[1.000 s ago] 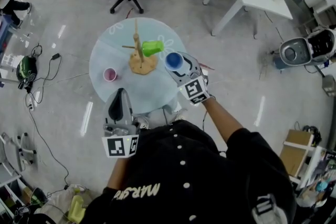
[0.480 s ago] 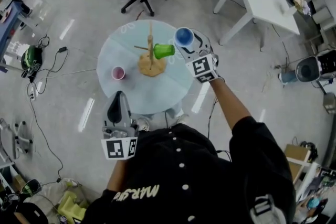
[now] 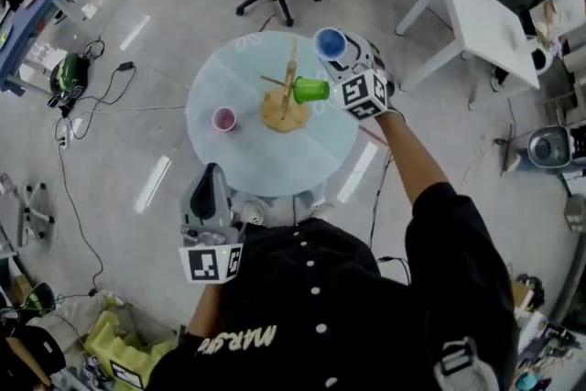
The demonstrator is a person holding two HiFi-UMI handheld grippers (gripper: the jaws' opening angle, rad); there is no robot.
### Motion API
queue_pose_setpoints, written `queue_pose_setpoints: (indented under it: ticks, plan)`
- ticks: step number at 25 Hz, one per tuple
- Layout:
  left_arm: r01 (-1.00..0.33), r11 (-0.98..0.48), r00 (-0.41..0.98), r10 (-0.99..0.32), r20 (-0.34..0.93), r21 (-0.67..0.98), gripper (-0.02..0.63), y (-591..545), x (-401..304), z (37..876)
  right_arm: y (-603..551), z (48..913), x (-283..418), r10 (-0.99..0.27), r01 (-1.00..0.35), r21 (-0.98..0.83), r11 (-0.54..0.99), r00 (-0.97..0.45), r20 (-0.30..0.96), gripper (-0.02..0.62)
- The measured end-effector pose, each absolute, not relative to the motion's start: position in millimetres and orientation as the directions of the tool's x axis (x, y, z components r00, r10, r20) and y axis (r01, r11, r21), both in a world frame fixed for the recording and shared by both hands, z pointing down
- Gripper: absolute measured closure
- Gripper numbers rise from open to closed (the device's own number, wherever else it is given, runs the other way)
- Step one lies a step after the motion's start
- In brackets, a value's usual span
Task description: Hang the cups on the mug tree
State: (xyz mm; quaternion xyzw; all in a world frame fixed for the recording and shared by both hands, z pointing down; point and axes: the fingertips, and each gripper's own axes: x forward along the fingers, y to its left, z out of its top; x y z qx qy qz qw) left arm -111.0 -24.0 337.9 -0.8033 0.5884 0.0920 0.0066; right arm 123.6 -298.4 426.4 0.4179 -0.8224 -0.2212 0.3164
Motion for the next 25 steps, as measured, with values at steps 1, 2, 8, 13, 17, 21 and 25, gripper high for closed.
queue_pose_setpoints:
  ticks: [1, 2, 8, 13, 17, 21, 25]
  plan:
    - [-0.949, -0.299, 0.283, -0.947, -0.152, 0.097, 0.609, -23, -113, 338, -303, 427, 120, -0.823, -0.526, 0.642, 0.558, -0.452, 0.344, 0.322]
    - [-0.952, -0.291, 0.276, -0.949, -0.150, 0.095, 0.611, -22, -116, 338, -307, 430, 117, -0.817, -0.503, 0.655, 0.564, -0.452, 0.357, 0.322]
    - [-0.961, -0.260, 0.245, -0.959, -0.142, 0.095, 0.610, -18, -128, 344, -324, 444, 102, -0.788, -0.386, 0.705, 0.595, -0.452, 0.418, 0.321]
    - [-0.963, -0.249, 0.233, -0.962, -0.144, 0.106, 0.609, -19, -132, 346, -325, 437, 85, -0.791, -0.236, 0.799, 0.553, -0.448, 0.416, 0.321]
    - [-0.962, -0.245, 0.226, -0.962, -0.154, 0.122, 0.610, -21, -131, 345, -319, 437, 76, -0.794, -0.113, 0.854, 0.508, -0.446, 0.413, 0.322]
    - [-0.961, -0.244, 0.225, -0.964, -0.141, 0.130, 0.610, -21, -129, 349, -316, 439, 71, -0.806, -0.011, 0.900, 0.435, -0.451, 0.384, 0.321]
    - [-0.961, -0.240, 0.222, -0.965, -0.138, 0.134, 0.609, -20, -128, 352, -307, 440, 62, -0.809, 0.108, 0.936, 0.336, -0.475, 0.345, 0.322]
